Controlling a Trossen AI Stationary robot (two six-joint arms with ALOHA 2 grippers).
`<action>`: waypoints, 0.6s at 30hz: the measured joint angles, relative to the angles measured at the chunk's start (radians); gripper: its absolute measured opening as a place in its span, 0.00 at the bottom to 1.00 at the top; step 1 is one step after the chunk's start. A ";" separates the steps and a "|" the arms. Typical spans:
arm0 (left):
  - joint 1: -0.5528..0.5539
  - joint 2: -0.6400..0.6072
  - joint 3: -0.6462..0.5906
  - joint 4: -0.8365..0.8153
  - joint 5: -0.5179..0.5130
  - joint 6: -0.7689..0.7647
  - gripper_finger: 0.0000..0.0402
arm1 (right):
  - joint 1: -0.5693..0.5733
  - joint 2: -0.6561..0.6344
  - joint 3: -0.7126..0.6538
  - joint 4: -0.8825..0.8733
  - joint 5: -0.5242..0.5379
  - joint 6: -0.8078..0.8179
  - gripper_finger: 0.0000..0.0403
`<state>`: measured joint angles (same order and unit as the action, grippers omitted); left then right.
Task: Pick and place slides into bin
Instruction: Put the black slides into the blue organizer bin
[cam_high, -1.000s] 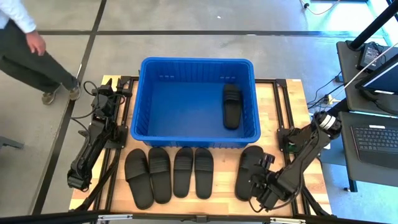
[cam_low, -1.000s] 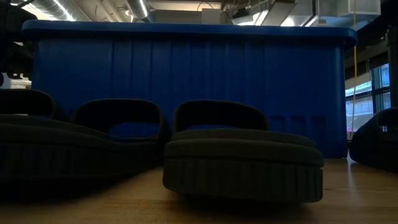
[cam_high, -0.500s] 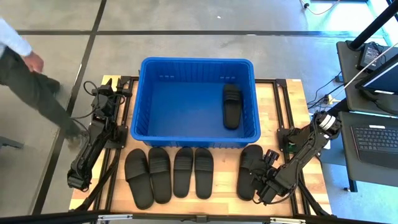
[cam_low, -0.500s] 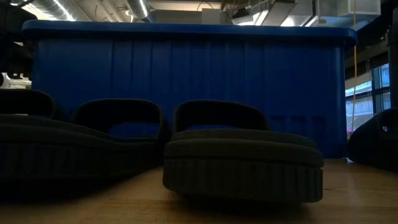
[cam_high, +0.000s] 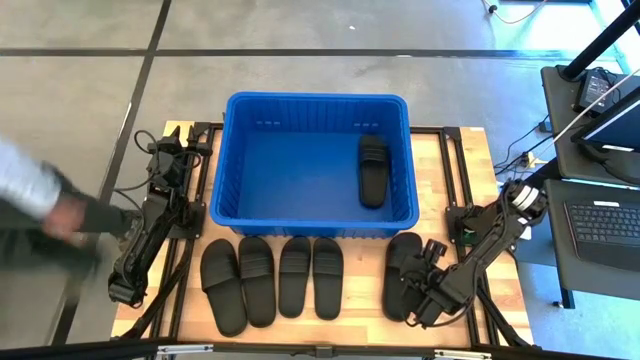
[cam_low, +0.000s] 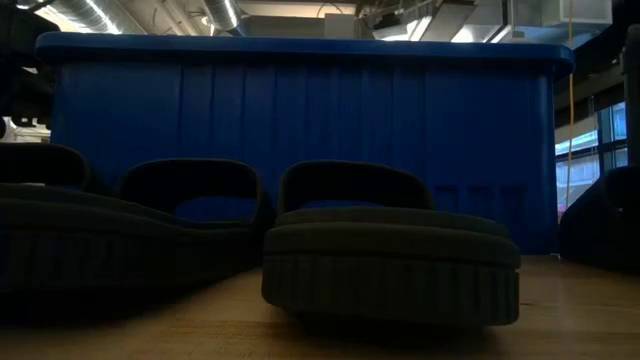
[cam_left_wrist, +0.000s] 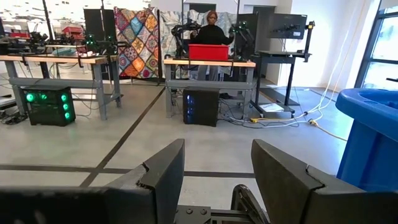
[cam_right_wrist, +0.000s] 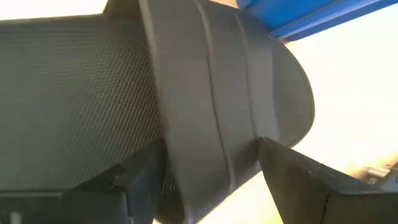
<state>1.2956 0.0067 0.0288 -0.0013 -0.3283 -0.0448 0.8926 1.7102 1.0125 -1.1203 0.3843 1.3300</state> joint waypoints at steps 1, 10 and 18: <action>0.000 0.000 0.000 0.000 0.000 0.000 0.45 | -0.004 0.002 -0.004 -0.001 0.002 0.001 0.63; 0.000 0.000 0.000 0.000 0.000 0.002 0.45 | -0.050 0.007 -0.018 -0.009 -0.013 0.003 0.49; 0.000 0.000 0.000 0.000 0.000 0.003 0.45 | -0.054 0.007 -0.012 -0.020 -0.023 0.022 0.15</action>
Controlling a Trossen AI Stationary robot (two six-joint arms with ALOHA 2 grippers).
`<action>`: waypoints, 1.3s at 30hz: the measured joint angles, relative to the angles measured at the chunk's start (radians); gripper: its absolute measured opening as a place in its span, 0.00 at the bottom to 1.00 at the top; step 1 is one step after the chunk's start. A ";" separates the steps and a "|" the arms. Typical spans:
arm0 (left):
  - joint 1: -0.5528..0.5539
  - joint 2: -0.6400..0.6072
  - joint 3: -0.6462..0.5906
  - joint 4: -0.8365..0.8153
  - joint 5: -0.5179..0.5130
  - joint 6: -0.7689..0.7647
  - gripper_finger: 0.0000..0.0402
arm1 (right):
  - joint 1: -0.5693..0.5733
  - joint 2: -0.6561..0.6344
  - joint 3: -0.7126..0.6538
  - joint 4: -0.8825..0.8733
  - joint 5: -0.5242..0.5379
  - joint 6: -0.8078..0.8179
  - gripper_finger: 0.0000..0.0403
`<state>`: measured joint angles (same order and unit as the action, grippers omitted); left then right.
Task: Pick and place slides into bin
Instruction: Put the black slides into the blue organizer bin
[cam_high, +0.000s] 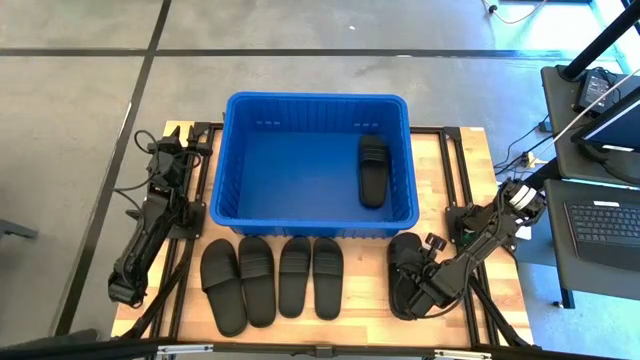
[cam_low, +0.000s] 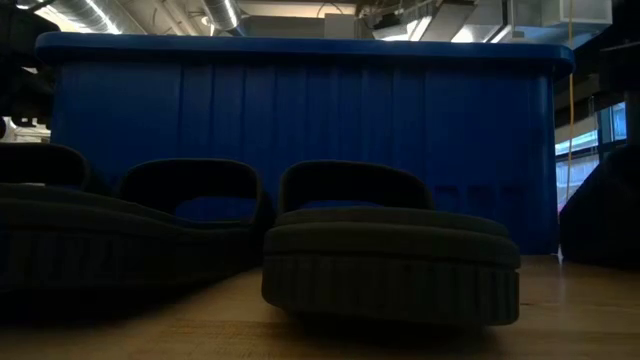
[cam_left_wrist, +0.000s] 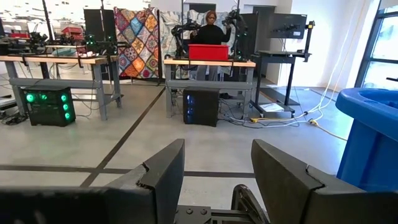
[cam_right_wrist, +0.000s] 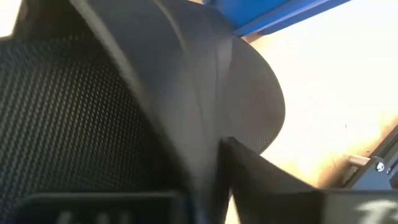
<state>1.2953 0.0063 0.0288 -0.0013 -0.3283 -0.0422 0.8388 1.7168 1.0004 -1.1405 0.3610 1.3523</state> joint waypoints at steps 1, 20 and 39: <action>0.000 0.000 0.000 0.000 0.000 0.000 0.45 | 0.000 0.000 0.006 -0.001 -0.005 0.000 0.10; 0.000 0.000 0.000 0.000 0.000 -0.001 0.45 | -0.057 -0.049 0.539 -0.103 -0.139 -0.194 0.04; 0.000 0.000 0.000 0.000 0.000 0.000 0.45 | -0.522 -0.050 1.023 -0.407 0.550 -0.729 0.04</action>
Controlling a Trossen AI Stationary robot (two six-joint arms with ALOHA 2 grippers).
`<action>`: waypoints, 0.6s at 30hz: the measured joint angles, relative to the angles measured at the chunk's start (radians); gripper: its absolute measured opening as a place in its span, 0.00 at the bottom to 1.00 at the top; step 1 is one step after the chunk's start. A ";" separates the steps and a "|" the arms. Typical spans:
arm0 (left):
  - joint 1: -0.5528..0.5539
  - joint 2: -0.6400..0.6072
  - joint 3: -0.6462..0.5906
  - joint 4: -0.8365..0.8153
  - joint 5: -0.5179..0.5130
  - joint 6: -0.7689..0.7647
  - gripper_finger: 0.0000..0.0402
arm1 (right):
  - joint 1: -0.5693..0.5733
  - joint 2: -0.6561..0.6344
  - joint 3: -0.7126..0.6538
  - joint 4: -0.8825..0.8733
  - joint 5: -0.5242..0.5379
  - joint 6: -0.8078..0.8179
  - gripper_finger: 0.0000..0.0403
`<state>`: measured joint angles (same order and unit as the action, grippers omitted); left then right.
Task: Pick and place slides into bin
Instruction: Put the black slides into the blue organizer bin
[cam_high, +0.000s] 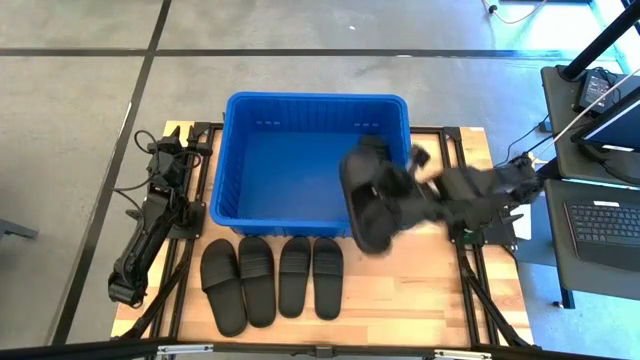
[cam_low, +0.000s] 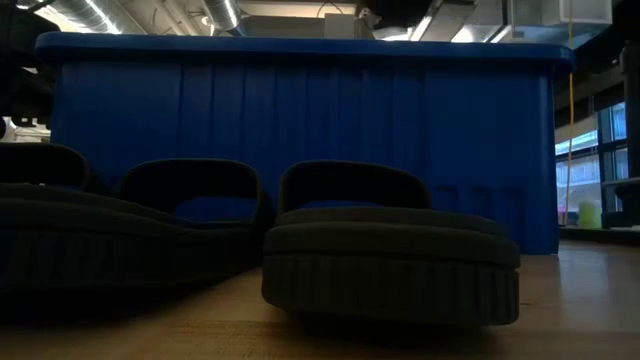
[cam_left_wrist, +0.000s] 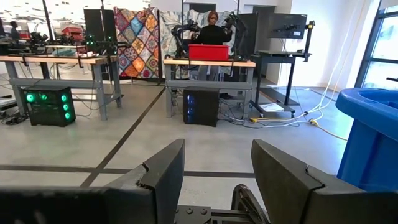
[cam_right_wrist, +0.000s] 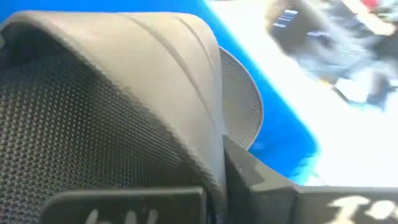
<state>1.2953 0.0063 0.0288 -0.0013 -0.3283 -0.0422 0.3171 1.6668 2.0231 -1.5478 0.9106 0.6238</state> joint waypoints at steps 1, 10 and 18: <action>0.000 0.000 0.000 0.000 0.000 0.000 0.45 | -0.048 0.005 -0.001 0.003 0.006 -0.034 0.04; 0.000 0.000 0.000 0.000 -0.012 0.001 0.45 | -0.400 0.086 -0.149 0.289 0.002 -0.525 0.04; 0.000 0.000 0.000 0.001 -0.021 0.002 0.45 | -0.576 0.092 -0.540 0.835 -0.180 -0.854 0.04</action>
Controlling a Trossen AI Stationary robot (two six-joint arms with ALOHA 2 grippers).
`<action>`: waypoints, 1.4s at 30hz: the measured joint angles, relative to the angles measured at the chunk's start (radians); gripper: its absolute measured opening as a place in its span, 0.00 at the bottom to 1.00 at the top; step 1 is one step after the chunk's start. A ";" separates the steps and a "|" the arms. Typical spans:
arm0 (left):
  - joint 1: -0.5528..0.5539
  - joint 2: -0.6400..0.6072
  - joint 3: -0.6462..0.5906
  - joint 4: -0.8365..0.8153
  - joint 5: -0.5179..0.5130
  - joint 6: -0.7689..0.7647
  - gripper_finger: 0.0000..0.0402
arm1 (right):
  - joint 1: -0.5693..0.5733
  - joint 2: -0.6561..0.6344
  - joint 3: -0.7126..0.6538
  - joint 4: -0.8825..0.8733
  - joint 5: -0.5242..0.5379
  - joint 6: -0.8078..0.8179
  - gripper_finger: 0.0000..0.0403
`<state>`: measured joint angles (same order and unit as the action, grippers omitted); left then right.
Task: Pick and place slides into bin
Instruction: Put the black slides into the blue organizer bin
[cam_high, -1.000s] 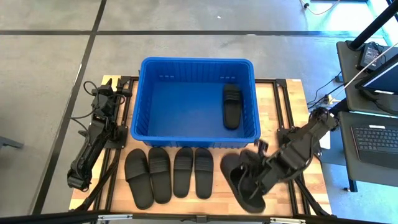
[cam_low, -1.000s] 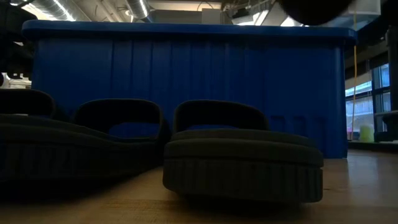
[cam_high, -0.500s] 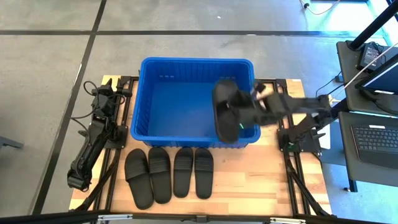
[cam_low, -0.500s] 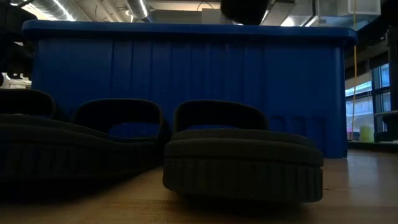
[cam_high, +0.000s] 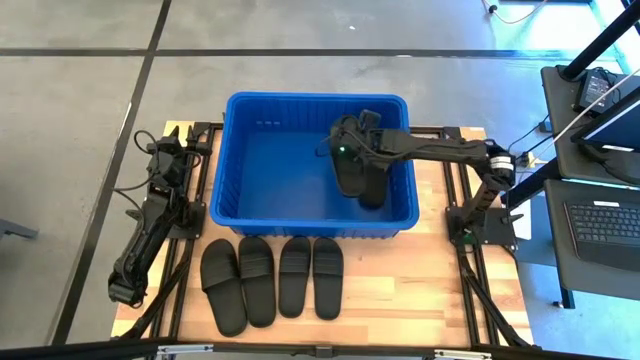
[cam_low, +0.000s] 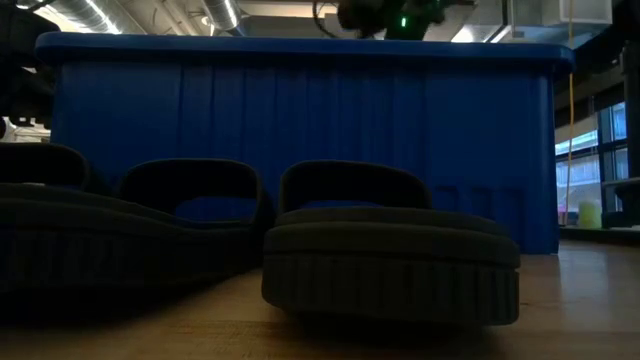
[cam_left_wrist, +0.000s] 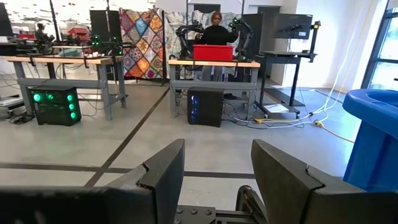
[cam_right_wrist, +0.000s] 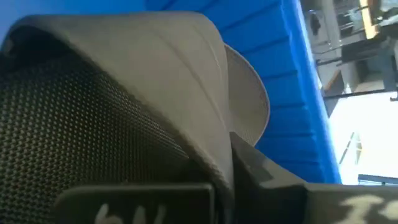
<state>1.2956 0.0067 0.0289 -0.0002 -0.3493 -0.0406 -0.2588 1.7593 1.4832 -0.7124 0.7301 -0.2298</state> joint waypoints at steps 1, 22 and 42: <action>0.000 0.000 0.000 0.000 0.000 0.000 0.45 | -0.014 -0.001 -0.031 0.055 -0.001 -0.011 0.04; 0.000 0.000 0.000 0.000 -0.001 0.000 0.45 | -0.093 0.128 -0.131 0.213 -0.106 0.095 0.04; 0.000 0.000 0.000 0.000 -0.001 0.000 0.45 | -0.092 0.255 -0.131 0.235 -0.103 0.146 0.04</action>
<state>1.2953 0.0063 0.0288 0.0001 -0.3508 -0.0410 -0.3510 2.0148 1.3520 -0.4769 0.6275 -0.0836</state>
